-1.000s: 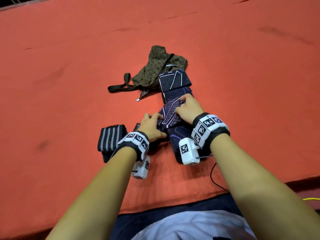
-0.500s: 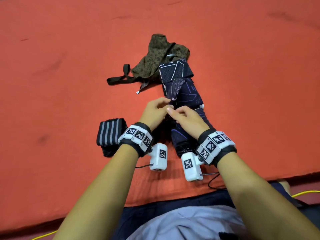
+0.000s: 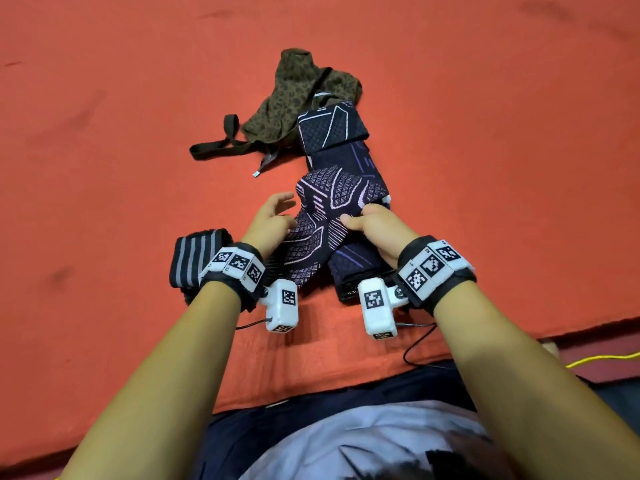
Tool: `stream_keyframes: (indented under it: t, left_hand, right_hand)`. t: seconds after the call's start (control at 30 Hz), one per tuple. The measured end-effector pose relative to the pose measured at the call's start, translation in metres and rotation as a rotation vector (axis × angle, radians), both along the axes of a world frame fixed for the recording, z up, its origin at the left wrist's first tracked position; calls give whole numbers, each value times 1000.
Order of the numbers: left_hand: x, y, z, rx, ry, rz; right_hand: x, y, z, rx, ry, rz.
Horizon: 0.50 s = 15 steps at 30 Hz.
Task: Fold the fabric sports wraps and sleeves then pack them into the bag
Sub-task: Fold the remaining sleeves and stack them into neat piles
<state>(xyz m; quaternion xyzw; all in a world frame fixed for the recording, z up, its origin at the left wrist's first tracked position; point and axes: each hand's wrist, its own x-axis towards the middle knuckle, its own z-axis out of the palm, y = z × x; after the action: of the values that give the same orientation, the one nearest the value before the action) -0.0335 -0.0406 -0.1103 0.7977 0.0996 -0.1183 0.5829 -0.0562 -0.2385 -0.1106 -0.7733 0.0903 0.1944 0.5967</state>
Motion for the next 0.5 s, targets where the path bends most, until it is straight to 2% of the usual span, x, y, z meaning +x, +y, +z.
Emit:
stream_keyframes:
  t: [0.1, 0.33, 0.43, 0.5]
  left_hand:
    - [0, -3, 8, -8, 24, -71]
    - [-3, 6, 29, -70, -134, -43]
    - [-6, 3, 41, -49, -225, -25]
    - [-6, 1, 46, -57, -273, 4]
  right_hand:
    - [5, -1, -5, 116, 21, -30]
    - [6, -1, -18, 155, -34, -158]
    - [-8, 3, 4, 266, -62, -214]
    - [-18, 4, 16, 322, -62, -183]
